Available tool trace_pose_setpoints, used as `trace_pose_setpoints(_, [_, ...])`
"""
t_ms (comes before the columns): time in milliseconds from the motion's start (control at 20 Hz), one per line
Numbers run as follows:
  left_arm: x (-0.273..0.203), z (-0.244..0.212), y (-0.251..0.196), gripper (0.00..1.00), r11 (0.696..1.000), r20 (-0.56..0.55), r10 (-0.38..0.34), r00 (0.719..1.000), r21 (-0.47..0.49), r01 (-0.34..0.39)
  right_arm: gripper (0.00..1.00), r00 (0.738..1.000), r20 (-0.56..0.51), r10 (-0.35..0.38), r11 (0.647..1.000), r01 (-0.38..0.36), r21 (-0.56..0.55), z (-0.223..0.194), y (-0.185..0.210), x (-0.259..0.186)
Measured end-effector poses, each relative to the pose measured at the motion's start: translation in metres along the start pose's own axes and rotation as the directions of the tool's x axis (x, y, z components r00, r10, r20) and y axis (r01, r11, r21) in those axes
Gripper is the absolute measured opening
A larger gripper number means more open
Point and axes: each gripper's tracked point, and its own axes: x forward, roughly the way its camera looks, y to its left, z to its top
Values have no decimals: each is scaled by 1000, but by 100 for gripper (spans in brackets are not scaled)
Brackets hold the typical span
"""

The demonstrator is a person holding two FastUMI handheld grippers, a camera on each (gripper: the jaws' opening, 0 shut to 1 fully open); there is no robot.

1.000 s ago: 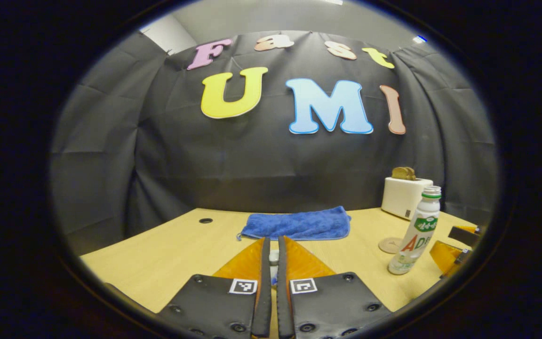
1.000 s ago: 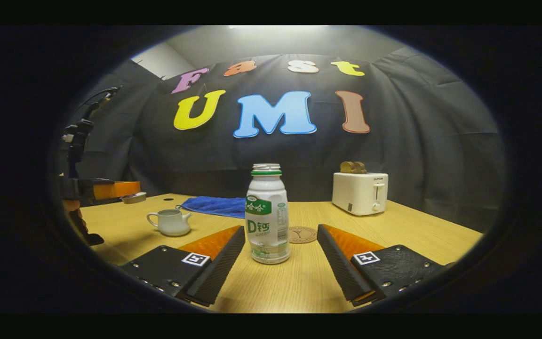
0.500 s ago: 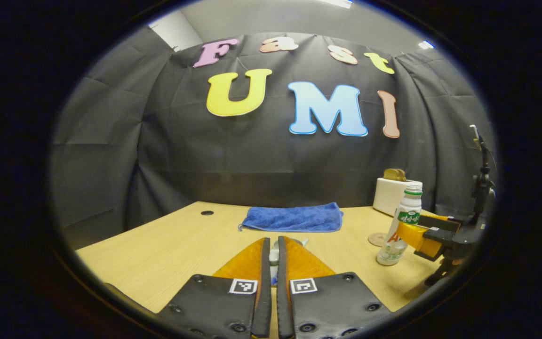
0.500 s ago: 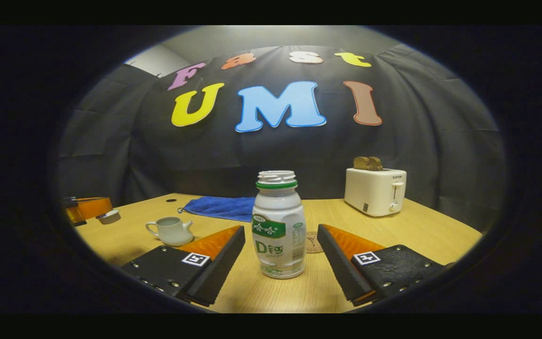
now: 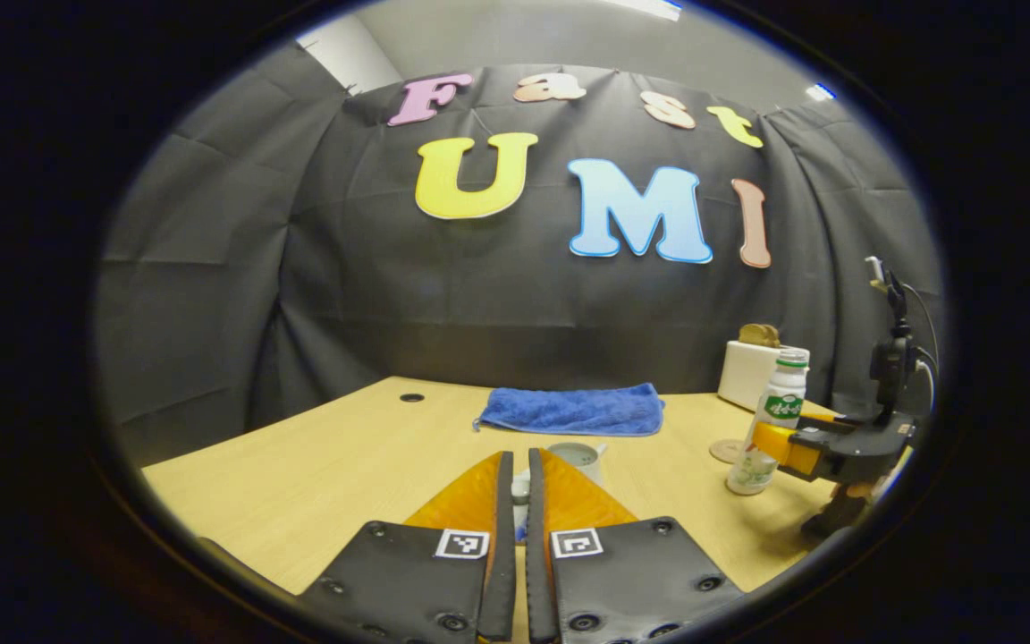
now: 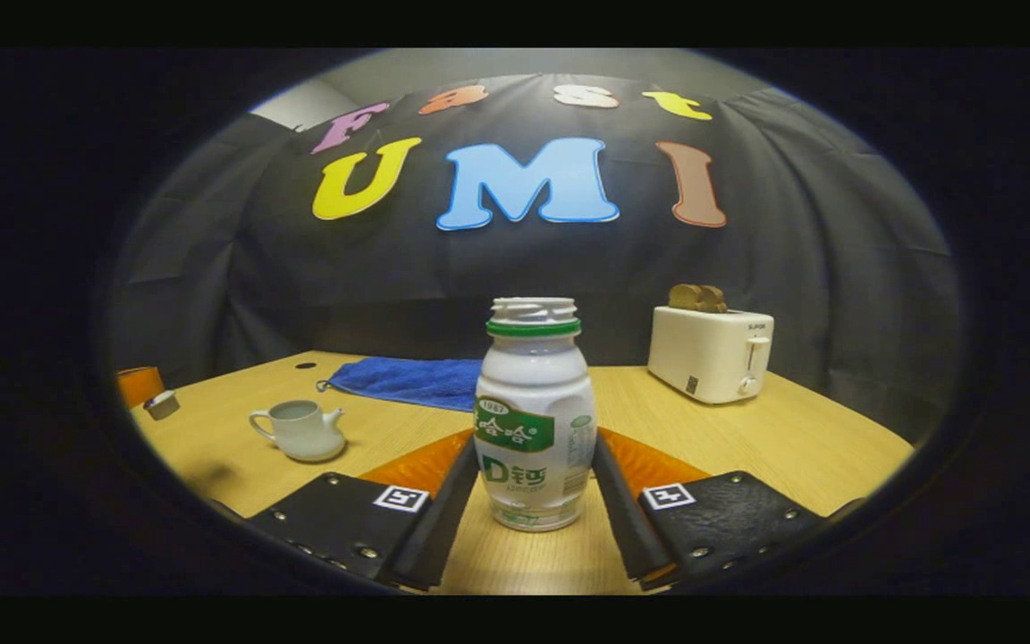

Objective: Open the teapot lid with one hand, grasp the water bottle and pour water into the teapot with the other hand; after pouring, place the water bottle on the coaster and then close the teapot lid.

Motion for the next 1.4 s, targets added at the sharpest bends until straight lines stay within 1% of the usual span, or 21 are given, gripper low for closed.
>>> trace_pose_setpoints(50, [-1,-2,2,11,1000,0,1,1000,1,-1,71,1000,-1,2,1000,-2,-20,0,2,1])
trace_pose_setpoints(100, [-1,-3,3,11,1000,0,3,1000,0,-3,71,1000,-2,1,999,-1,-50,1,4,1])
trace_pose_setpoints(150, [-2,-3,4,8,1000,-1,2,1000,-3,-2,71,1000,-2,-4,996,3,-91,2,6,1])
trace_pose_setpoints(250, [-4,-5,6,15,1000,-2,3,1000,-11,-3,71,1000,-3,-6,985,5,-171,4,10,3])
trace_pose_setpoints(300, [-5,-5,8,11,1000,-2,4,1000,-15,-4,71,1000,-5,-3,978,2,-209,5,13,5])
trace_pose_setpoints(350, [-6,-6,10,11,1000,-4,6,1000,-17,-6,71,1000,-8,0,969,-2,-246,5,17,7])
trace_pose_setpoints(500, [-11,-9,16,11,1000,-6,13,1000,-20,-13,71,1000,-19,9,934,-15,-356,6,26,14])
trace_pose_setpoints(550, [-11,-10,18,15,1000,-6,17,1000,-20,-17,71,1000,-21,13,920,-20,-392,7,29,16])
trace_pose_setpoints(600, [-13,-10,21,11,1000,-7,21,1000,-20,-21,71,1000,-23,16,904,-24,-426,7,33,18])
trace_pose_setpoints(750, [-14,-11,29,12,999,-10,34,999,-22,-34,71,999,-26,30,859,-39,-510,9,45,24])
trace_pose_setpoints(900, [-18,-10,37,11,999,-10,45,999,-24,-46,72,999,-3,35,794,-30,-607,18,55,28])
trace_pose_setpoints(1050, [-21,-13,44,11,998,-14,56,998,-26,-56,72,999,18,46,720,-21,-693,27,66,34])
trace_pose_setpoints(1350, [-23,-14,49,11,997,-19,69,997,-29,-70,72,997,29,68,551,-13,-834,30,87,47])
trace_pose_setpoints(1400, [-24,-14,50,11,997,-20,71,997,-28,-72,71,997,27,70,528,-14,-849,29,90,49])
